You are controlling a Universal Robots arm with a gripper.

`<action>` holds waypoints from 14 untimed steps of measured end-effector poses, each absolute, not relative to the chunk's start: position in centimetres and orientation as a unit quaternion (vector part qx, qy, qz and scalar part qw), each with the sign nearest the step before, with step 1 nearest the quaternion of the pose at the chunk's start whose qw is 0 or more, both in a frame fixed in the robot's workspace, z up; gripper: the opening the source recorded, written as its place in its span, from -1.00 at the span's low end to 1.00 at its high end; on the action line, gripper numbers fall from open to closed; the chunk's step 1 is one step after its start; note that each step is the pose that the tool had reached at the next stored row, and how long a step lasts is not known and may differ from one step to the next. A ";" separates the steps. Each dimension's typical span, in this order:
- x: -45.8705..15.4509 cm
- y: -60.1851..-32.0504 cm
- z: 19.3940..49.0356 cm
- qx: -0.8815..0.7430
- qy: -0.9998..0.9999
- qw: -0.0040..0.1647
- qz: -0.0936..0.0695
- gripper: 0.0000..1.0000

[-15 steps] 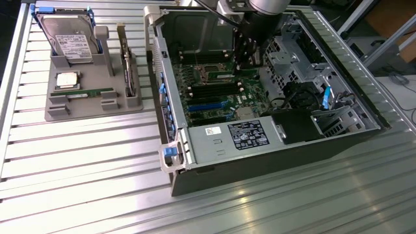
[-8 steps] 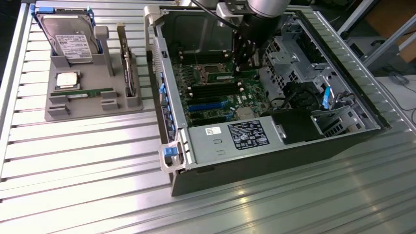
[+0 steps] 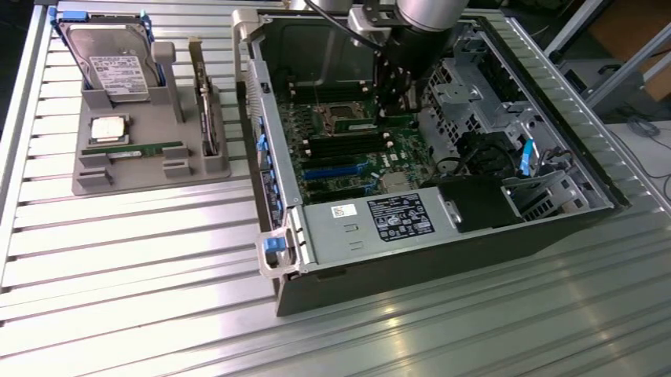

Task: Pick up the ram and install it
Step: 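Insert the ram into the slot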

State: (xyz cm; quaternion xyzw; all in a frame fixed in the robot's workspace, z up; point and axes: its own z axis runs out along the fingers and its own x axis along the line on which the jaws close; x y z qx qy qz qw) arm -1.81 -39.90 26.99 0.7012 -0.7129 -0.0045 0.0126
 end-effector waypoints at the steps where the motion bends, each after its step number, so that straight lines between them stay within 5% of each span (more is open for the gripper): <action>1: -1.8 -39.9 26.7 0.701 -0.713 0.013 -0.004 -0.76; 14: -1.8 -39.9 25.9 0.701 -0.713 0.013 -0.004 -0.76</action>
